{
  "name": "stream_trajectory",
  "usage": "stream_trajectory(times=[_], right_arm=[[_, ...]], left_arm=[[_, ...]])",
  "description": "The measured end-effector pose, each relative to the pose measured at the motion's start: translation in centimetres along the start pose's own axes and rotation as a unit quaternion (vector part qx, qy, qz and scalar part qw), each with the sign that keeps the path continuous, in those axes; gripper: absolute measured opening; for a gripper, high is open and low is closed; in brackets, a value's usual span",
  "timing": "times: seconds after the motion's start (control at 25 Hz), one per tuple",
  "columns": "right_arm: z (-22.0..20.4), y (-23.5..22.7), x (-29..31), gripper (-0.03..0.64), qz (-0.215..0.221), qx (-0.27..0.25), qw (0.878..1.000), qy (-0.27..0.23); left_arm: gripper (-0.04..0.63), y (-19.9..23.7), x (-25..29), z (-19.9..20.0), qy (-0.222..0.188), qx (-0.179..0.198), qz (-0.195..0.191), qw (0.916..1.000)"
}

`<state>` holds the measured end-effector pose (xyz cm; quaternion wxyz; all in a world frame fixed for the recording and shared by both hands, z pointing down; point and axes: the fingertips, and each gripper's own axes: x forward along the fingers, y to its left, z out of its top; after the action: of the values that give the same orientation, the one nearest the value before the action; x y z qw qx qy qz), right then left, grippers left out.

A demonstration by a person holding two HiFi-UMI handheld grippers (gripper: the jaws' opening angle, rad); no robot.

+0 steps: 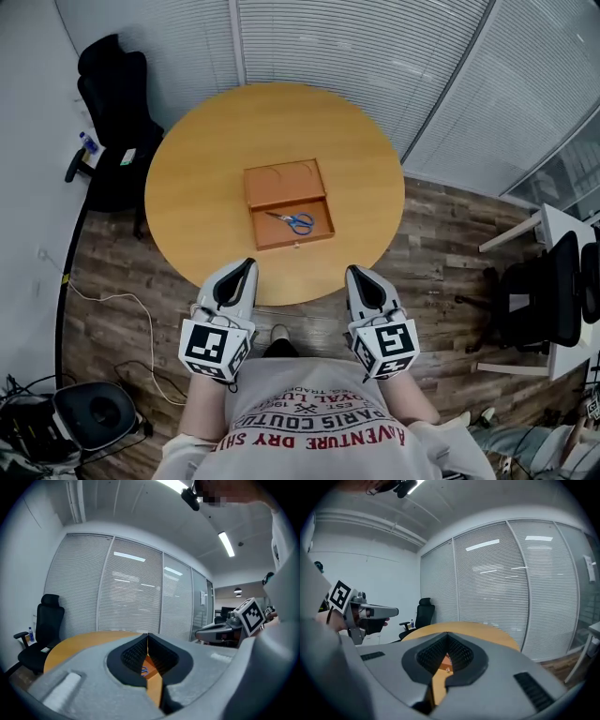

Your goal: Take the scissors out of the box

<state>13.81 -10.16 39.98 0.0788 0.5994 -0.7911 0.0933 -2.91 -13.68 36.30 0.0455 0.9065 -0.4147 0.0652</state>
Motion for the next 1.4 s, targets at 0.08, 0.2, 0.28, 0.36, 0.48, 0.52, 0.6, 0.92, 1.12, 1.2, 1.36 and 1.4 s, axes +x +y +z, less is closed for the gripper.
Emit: stream_trajectory(times=[0.08, 0.2, 0.28, 0.36, 0.48, 0.52, 0.6, 0.92, 1.12, 1.2, 1.36, 1.4], right_arm=[[0.1, 0.5, 2.3, 0.006, -0.003, 0.001, 1.000, 0.008], [0.0, 1.1, 5.2, 0.006, -0.004, 0.000, 1.000, 0.018], [0.1, 1.5, 6.8, 0.006, 0.002, -0.002, 1.000, 0.024], [0.1, 1.6, 8.3, 0.006, 0.011, -0.007, 0.999, 0.030], [0.0, 1.2, 10.9, 0.006, 0.024, -0.012, 0.999, 0.041], [-0.1, 1.1, 11.8, 0.006, 0.029, -0.013, 0.998, 0.046], [-0.3, 0.8, 13.5, 0.006, 0.041, -0.016, 0.997, 0.056], [-2.7, -0.2, 19.6, 0.006, 0.121, -0.043, 0.983, 0.129], [-6.3, -1.4, 22.6, 0.006, 0.167, -0.083, 0.962, 0.200], [-8.3, -2.0, 23.4, 0.009, 0.184, -0.102, 0.949, 0.234], [-12.1, -2.3, 24.9, 0.009, 0.231, -0.140, 0.915, 0.300], [-12.9, -2.3, 25.3, 0.009, 0.239, -0.148, 0.907, 0.313]], left_arm=[[0.011, 2.5, 0.8, -0.1, 0.002, -0.005, 0.002, 1.0000], [0.011, 5.6, 1.5, -0.8, 0.008, -0.017, 0.004, 0.9998], [0.011, 7.4, 1.8, -1.3, 0.011, -0.027, 0.014, 0.9995], [0.011, 8.8, 2.1, -1.7, 0.012, -0.037, 0.024, 0.9989], [0.012, 10.5, 2.7, -2.1, 0.015, -0.045, 0.039, 0.9981], [0.012, 11.1, 2.8, -2.3, 0.017, -0.047, 0.047, 0.9977], [0.011, 12.3, 3.1, -2.7, 0.020, -0.052, 0.064, 0.9964], [0.011, 15.6, 5.7, -4.8, 0.032, -0.087, 0.128, 0.9875], [0.011, 16.4, 7.9, -6.2, 0.044, -0.101, 0.151, 0.9824], [0.011, 16.1, 8.7, -7.0, 0.054, -0.107, 0.157, 0.9802], [0.011, 15.9, 10.3, -8.6, 0.077, -0.116, 0.164, 0.9766], [0.011, 15.8, 10.6, -9.0, 0.082, -0.118, 0.165, 0.9758]])
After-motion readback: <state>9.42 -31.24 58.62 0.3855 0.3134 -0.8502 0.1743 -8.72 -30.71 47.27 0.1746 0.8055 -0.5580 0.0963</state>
